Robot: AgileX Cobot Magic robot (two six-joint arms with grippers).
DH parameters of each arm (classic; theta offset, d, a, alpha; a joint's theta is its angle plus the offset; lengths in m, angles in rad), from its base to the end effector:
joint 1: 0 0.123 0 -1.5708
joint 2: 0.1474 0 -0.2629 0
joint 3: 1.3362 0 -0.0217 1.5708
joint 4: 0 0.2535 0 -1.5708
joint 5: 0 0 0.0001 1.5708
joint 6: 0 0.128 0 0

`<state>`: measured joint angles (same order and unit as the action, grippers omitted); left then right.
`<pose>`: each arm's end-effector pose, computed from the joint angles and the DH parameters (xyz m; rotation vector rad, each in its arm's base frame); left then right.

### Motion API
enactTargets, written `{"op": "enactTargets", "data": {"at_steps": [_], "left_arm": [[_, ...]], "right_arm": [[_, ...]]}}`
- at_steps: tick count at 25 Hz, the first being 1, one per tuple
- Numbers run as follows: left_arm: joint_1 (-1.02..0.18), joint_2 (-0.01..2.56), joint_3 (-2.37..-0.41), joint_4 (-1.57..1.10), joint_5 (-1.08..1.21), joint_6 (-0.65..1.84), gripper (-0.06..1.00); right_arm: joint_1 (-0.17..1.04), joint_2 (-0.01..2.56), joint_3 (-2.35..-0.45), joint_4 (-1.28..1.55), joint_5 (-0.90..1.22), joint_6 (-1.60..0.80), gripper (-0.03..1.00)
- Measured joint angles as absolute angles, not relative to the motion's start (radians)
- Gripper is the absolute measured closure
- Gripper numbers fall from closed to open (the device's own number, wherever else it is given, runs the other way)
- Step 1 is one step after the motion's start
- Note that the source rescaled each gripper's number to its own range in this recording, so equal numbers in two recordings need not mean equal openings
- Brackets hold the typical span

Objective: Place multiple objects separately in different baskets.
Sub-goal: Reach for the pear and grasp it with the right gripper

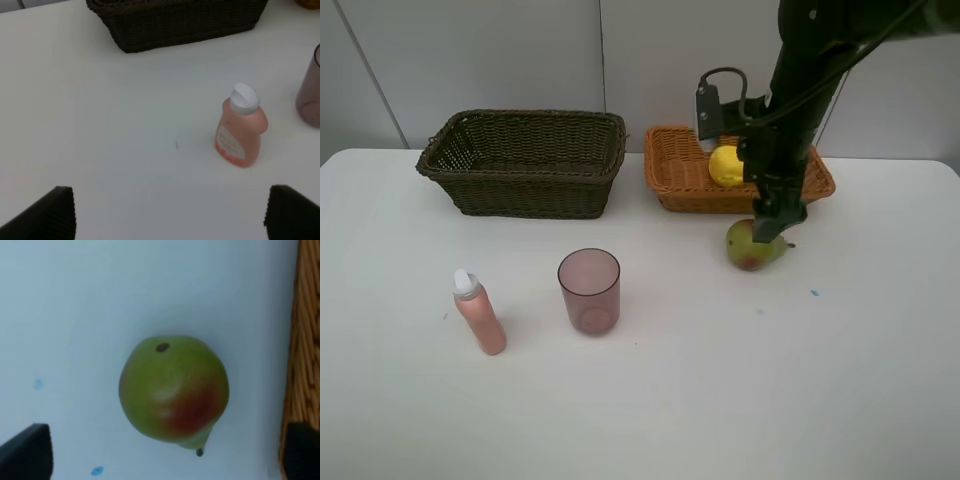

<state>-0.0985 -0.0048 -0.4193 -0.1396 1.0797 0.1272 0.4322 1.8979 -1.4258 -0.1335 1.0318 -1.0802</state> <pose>0.0557 -0.0213 0.2353 0.2420 2.1204 -0.1533 0.3540 0.1472 0.1562 -2.1397 2.1368 -0.2463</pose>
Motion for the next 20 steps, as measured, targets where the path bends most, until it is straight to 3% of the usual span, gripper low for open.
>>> {"op": "enactTargets", "data": {"at_steps": [20], "left_arm": [[-0.099,-0.005,-0.419,-0.140,1.080,0.127,-0.06]], "right_arm": [[0.433,1.926,-1.304,-0.131,0.834,-1.134,0.01]]}}
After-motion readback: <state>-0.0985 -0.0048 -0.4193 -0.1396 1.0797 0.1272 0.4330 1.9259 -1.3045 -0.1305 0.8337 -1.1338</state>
